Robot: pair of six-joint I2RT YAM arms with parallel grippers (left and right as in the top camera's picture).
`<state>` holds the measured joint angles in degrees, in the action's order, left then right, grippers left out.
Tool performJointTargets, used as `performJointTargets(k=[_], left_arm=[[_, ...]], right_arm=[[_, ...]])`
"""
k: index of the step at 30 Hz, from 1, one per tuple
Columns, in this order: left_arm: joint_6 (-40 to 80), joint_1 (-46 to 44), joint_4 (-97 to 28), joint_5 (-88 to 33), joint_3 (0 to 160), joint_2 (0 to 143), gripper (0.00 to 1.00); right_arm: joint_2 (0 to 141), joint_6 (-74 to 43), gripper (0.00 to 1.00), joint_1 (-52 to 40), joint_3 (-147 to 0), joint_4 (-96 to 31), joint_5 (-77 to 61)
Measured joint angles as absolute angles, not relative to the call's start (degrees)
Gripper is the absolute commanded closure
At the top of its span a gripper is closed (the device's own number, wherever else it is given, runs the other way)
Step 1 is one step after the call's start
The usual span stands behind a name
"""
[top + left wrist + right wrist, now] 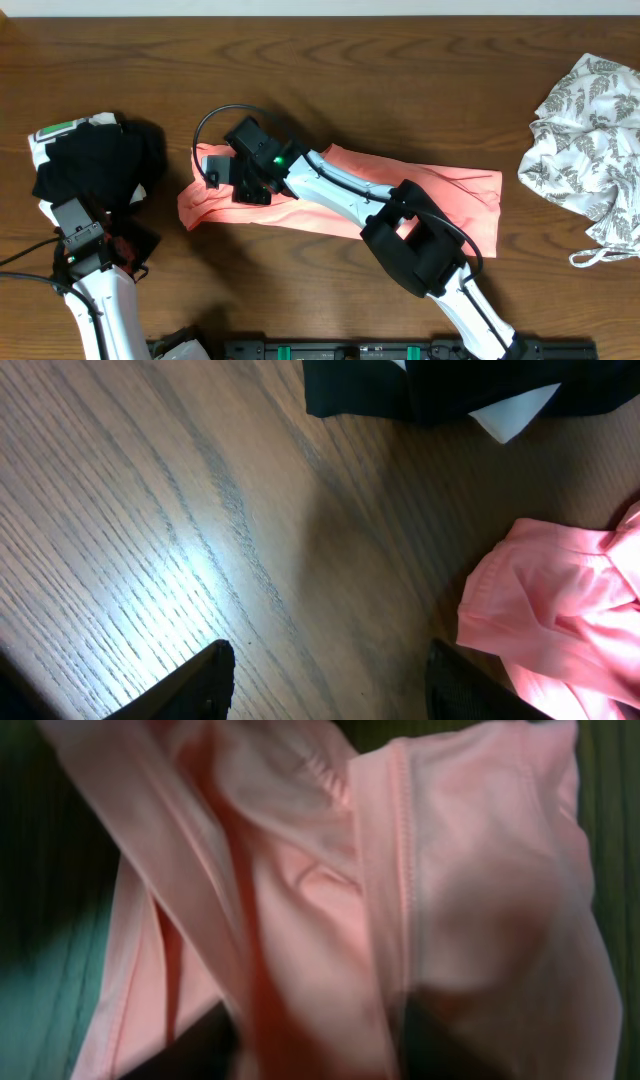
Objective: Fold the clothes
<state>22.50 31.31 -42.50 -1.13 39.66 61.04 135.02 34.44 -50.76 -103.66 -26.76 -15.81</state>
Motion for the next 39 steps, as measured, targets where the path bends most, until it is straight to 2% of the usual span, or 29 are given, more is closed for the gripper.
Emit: performJointTargets(k=[10, 20, 28, 30, 31, 33, 36, 37, 39], left_arm=[[22.5, 31.3, -42.5, -1.1, 39.7, 61.0, 0.39], [22.5, 31.3, -42.5, -1.1, 39.7, 61.0, 0.39], [22.5, 31.3, -42.5, -1.1, 39.7, 61.0, 0.39], [22.5, 31.3, -42.5, -1.1, 39.7, 61.0, 0.39], [22.5, 31.3, -42.5, -1.1, 39.7, 61.0, 0.39], [22.5, 31.3, -42.6, -1.1, 39.7, 61.0, 0.39], [22.5, 31.3, -42.6, -1.1, 39.7, 61.0, 0.39], [22.5, 31.3, -42.6, -1.1, 39.7, 61.0, 0.39], [22.5, 31.3, -42.6, -1.1, 39.7, 61.0, 0.39]], right_arm=[[135.1, 33.5, 0.99, -50.8, -103.7, -26.8, -15.9], [135.1, 26.2, 0.99, -49.8, -106.0, -26.3, -13.2], [135.1, 17.6, 0.99, -44.1, -109.8, -25.2, -12.5], [135.1, 16.6, 0.92, -42.7, -109.8, -25.9, -12.4], [135.1, 16.1, 0.83, -42.2, -109.8, -26.4, -12.3], [135.1, 15.4, 0.56, -41.8, -109.8, -27.6, -12.1], [135.1, 14.7, 0.35, -41.9, -109.5, -29.3, -12.0], [135.1, 14.7, 0.31, -42.2, -109.4, -29.8, -12.0], [135.1, 14.8, 0.29, -42.7, -109.3, -30.6, -11.9]])
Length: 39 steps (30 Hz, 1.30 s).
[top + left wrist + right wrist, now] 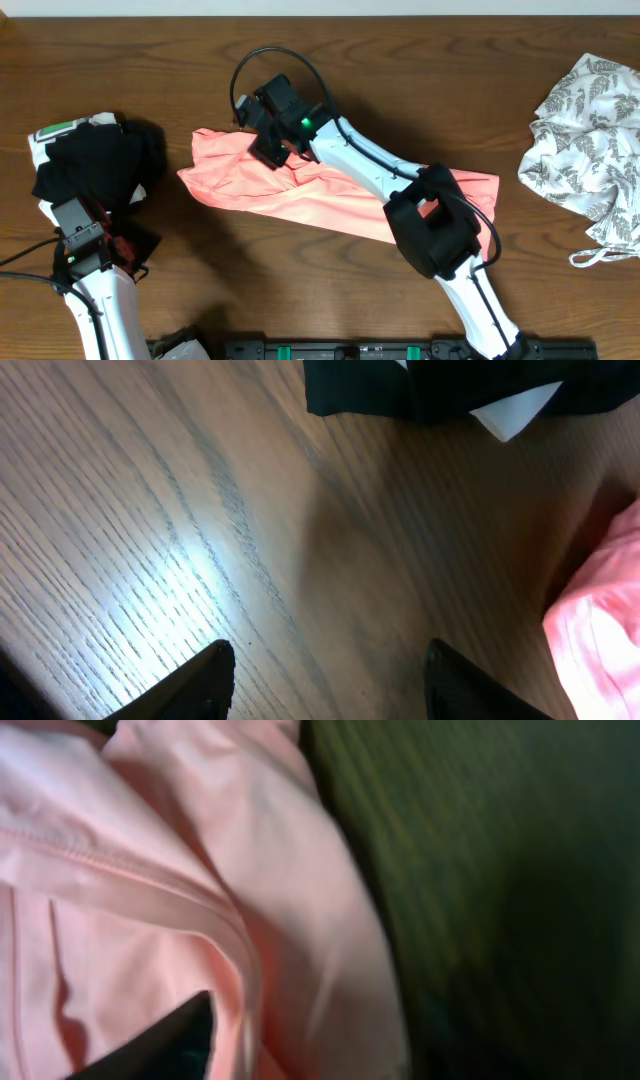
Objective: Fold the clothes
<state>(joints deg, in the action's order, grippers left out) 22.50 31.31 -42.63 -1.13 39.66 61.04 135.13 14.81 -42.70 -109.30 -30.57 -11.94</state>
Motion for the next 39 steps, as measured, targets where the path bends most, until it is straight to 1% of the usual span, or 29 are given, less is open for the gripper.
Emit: performJointTargets(k=[2, 5, 8, 14, 15, 19, 20, 26, 34, 38, 39], left_arm=[[22.5, 31.3, -42.6, -1.1, 39.7, 61.0, 0.39], [22.5, 31.3, -42.6, -1.1, 39.7, 61.0, 0.39], [22.5, 31.3, -42.6, -1.1, 39.7, 61.0, 0.38], [22.5, 31.3, -42.6, -1.4, 39.7, 61.0, 0.39], [22.5, 31.3, -42.6, -1.5, 39.7, 61.0, 0.38], [22.5, 31.3, -42.3, -1.8, 39.7, 61.0, 0.39], [22.5, 31.3, -42.2, -2.0, 39.7, 61.0, 0.38], [22.5, 31.4, -42.2, -3.4, 39.7, 61.0, 0.38], [22.5, 31.4, -42.2, -6.2, 39.7, 61.0, 0.39], [22.5, 31.4, -42.2, -7.4, 39.7, 61.0, 0.39], [22.5, 31.4, -42.2, -7.5, 39.7, 61.0, 0.38]], right_arm=[[135.1, 15.0, 0.3, -43.3, -109.3, -31.1, -12.0], [135.1, 15.2, 0.36, -44.3, -109.3, -31.6, -12.0], [135.1, 15.2, 0.37, -44.7, -109.2, -31.2, -11.6], [135.1, 14.5, 0.42, -44.4, -109.1, -27.4, -3.7], [135.1, 14.3, 0.46, -44.1, -109.1, -27.2, -2.9], [135.1, 13.7, 0.69, -43.5, -109.1, -27.2, -3.0], [135.1, 13.3, 0.72, -43.4, -109.1, -27.3, -3.3], [135.1, 8.9, 0.72, -43.2, -109.1, -27.5, -3.9], [135.1, 6.8, 0.66, -43.7, -107.9, -28.5, -4.3], [135.6, 6.4, 0.58, -44.1, -105.2, -26.7, -3.9], [135.7, 6.3, 0.58, -44.1, -104.9, -26.7, -3.8]])
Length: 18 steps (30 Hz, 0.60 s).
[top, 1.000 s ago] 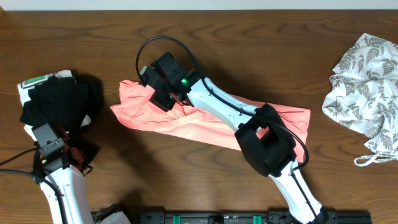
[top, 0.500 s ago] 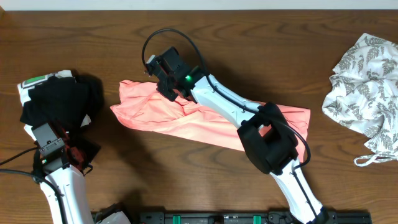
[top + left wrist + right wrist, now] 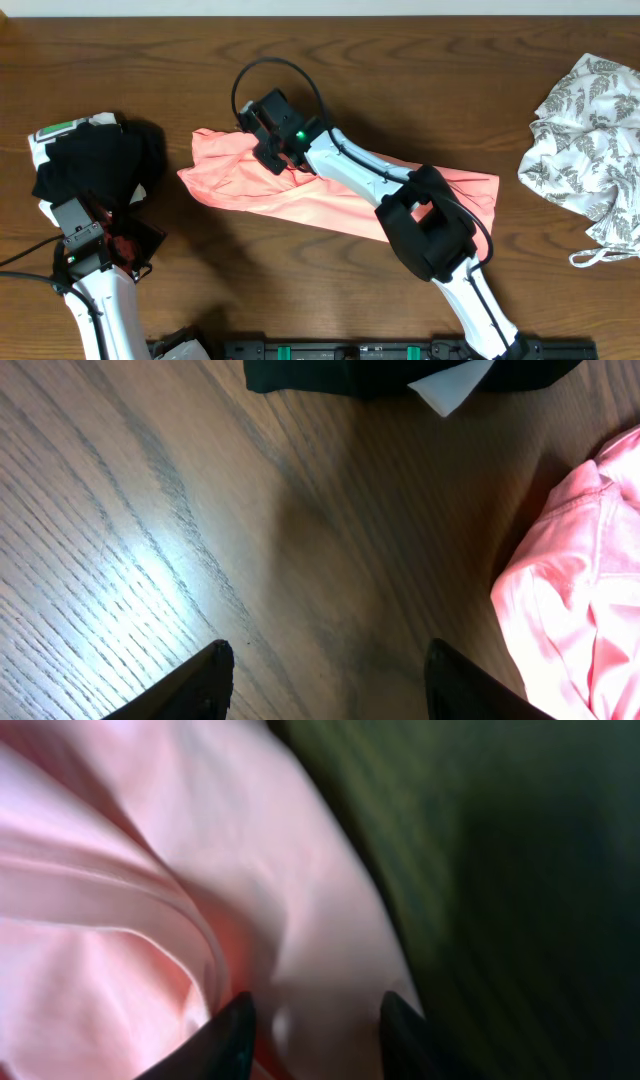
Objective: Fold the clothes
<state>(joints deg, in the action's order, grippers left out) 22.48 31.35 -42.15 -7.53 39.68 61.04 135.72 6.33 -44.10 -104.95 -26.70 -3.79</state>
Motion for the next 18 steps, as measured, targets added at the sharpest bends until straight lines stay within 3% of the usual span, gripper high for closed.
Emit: performJointTargets(k=[7, 18], left_arm=[[22.5, 31.4, -42.2, -7.8, 39.7, 61.0, 0.38], [22.5, 31.4, -42.1, -7.8, 39.7, 61.0, 0.34]], right_arm=[[136.8, 6.3, 0.62, -44.1, -105.7, -32.7, -6.8], [135.9, 6.4, 0.6, -46.4, -106.9, -44.2, -12.8]])
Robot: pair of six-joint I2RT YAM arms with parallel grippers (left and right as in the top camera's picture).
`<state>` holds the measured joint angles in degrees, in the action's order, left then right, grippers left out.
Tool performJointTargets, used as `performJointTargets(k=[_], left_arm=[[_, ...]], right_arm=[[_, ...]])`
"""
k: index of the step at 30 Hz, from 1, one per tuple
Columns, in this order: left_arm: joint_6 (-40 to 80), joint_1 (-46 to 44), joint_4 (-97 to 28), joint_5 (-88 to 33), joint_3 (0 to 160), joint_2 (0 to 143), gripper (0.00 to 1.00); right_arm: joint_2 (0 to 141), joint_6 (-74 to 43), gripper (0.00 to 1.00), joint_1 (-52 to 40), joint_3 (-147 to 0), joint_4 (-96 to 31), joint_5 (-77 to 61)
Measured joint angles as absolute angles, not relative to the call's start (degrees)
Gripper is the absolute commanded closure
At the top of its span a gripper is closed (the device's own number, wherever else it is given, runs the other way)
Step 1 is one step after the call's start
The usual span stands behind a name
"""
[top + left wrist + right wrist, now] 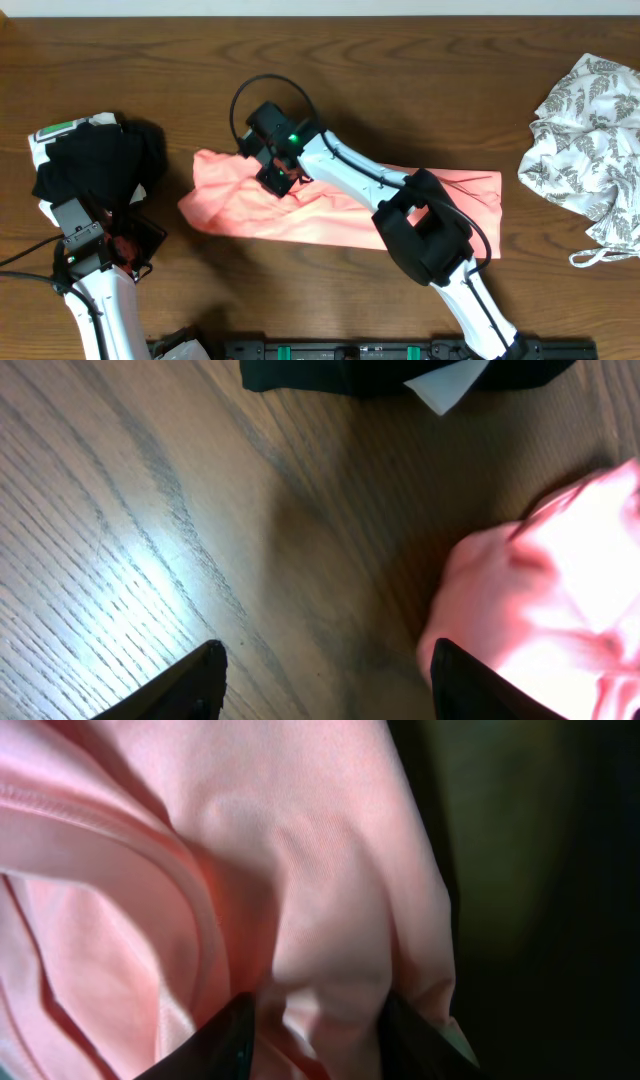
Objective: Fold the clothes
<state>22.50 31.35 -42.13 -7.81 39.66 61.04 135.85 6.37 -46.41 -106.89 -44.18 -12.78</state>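
A long pink garment (pixel 320 215) lies across the middle of the wooden table (pixel 400 60). My right gripper (pixel 268 168) sits on its left part, shut on a bunch of the pink garment (pixel 300 870), which bulges between the dark fingers (pixel 238 1035). My left gripper (pixel 128 245) hovers low at the front left and is open, with only wood between its fingers (pixel 200 680). The pink garment's left end (pixel 540 580) shows blurred at the right of the left wrist view.
A pile of black and white clothes (pixel 95 165) lies at the far left, its edge (pixel 400 372) just beyond my left gripper. A white leaf-patterned garment (pixel 590 140) is crumpled at the right edge. The right arm (pixel 430 240) crosses over the pink garment.
My right gripper has come toward the front with the cloth. The garment's back-left corner has shifted forward, and its left end now lies nearer my left gripper. The left arm has stayed put.
My right gripper first held the bunched left end of the pink garment near the front. Then it was farther back, with that end spread toward the back left. It stayed there, and now the gripper and cloth are nearer the front again. The left gripper stayed open throughout.
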Motion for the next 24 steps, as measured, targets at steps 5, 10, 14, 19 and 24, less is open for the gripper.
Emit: performJointTargets(k=[5, 10, 14, 19, 24], left_arm=[[22.5, 31.4, -42.1, -7.9, 39.7, 61.0, 0.33], [22.5, 31.4, -42.2, -8.2, 39.7, 61.0, 0.33], [22.5, 31.4, -42.2, -8.2, 39.7, 61.0, 0.29], [22.0, 31.4, -43.1, -9.1, 39.7, 61.0, 0.25], [20.9, 31.4, -43.3, -13.0, 39.7, 61.7, 0.23]], right_arm=[[135.6, 6.5, 0.61, -47.9, -107.0, -47.7, -15.2], [135.5, 6.5, 0.62, -48.3, -107.0, -49.1, -16.6], [135.2, 6.5, 0.57, -47.8, -107.0, -49.4, -17.0], [133.4, 6.3, 0.37, -45.7, -107.0, -50.4, -14.3], [124.7, 6.3, 0.28, -39.4, -107.0, -50.8, -11.8]])
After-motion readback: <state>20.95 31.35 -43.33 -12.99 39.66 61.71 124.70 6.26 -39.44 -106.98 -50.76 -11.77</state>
